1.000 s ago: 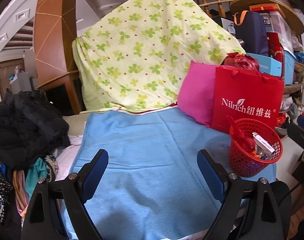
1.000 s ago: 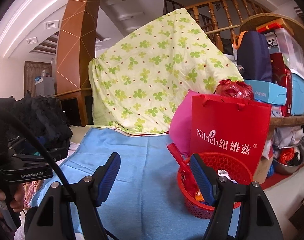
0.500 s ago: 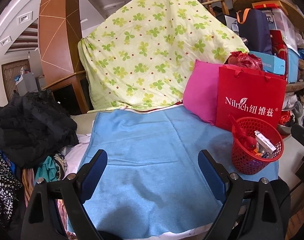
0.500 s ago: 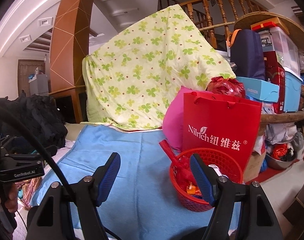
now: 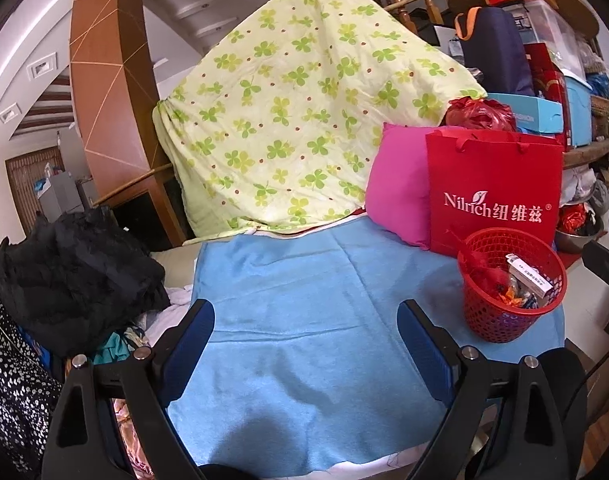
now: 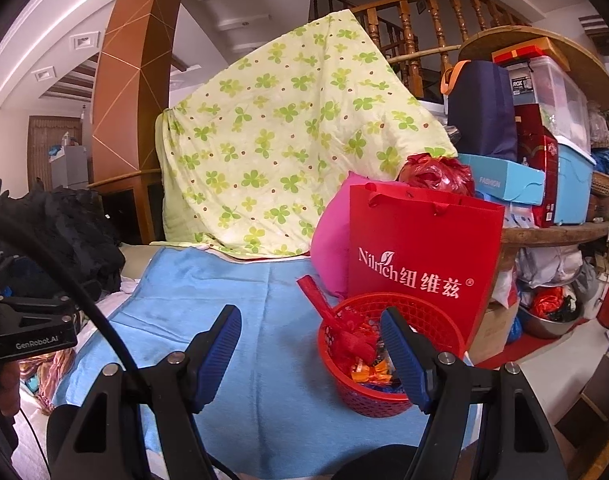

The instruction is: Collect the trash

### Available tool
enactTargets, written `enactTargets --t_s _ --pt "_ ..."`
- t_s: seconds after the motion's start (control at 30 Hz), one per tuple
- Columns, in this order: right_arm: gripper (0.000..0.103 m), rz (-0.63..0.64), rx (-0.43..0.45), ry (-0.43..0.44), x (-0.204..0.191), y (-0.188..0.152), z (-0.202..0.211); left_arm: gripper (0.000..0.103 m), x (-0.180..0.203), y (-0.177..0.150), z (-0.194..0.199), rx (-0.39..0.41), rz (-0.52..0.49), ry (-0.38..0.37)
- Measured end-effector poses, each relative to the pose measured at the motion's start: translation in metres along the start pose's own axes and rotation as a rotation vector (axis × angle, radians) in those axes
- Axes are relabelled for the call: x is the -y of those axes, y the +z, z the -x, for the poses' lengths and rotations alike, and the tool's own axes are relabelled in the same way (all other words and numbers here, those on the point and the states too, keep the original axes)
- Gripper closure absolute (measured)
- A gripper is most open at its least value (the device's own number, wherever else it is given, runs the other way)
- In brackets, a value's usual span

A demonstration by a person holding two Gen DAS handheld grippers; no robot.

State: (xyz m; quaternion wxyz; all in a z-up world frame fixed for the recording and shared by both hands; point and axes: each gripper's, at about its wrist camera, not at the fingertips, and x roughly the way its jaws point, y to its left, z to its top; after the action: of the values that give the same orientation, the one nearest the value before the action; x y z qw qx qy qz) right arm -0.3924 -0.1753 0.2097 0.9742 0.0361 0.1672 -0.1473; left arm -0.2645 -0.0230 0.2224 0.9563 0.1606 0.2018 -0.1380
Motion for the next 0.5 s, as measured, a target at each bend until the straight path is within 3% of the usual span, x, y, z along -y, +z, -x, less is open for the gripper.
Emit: enactTargets --t_s 0.1,0.5 --pt "0.028 0.003 0.003 -0.006 0.003 0.000 0.005 0.005 0.005 0.002 0.006 0.015 -0.014 0.005" --pt "0.028 0.005 0.019 -0.020 0.007 0.001 0.016 0.005 0.014 0.004 0.014 0.025 -0.035 -0.007"
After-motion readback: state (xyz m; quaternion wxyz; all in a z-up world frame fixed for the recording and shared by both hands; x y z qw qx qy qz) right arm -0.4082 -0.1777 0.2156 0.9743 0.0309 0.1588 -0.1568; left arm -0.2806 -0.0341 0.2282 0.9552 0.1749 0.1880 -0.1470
